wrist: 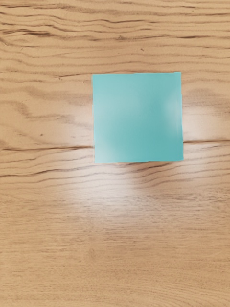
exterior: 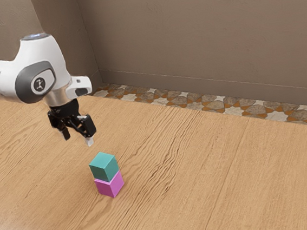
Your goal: Pick up the blue block with one arm, and put the blue block on the table with one arm
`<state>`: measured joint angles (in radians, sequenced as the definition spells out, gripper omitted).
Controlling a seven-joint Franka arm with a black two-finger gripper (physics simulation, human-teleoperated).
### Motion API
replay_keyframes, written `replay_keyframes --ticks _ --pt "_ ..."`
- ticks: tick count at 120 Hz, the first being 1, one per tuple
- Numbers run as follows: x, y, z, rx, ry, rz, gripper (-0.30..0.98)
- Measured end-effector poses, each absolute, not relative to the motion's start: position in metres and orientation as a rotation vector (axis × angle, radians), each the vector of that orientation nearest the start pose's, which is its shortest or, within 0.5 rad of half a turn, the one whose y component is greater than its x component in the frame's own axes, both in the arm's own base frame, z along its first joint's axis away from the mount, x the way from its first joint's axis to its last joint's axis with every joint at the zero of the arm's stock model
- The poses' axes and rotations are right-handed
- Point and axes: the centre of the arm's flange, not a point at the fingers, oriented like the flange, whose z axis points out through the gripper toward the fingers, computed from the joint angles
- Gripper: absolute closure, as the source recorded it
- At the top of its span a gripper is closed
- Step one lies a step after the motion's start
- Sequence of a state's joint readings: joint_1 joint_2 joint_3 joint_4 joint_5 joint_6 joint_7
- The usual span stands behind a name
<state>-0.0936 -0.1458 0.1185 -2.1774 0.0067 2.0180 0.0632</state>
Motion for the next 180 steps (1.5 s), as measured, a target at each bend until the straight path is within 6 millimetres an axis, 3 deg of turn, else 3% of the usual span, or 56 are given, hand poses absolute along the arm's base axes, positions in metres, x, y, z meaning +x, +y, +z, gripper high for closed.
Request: replay_keyframes --ticks 23,44,96,130,180 --pt "0.519 0.007 0.416 -3.188 -0.020 0.009 0.00" --pt "0.519 0.004 0.380 -3.200 -0.081 0.078 0.00" --pt "0.525 -0.005 0.353 -3.202 -0.138 0.114 0.00" --pt "0.527 -0.010 0.321 -3.202 -0.175 0.197 0.00" --pt "0.536 -0.006 0.309 -3.192 -0.194 0.164 0.03"
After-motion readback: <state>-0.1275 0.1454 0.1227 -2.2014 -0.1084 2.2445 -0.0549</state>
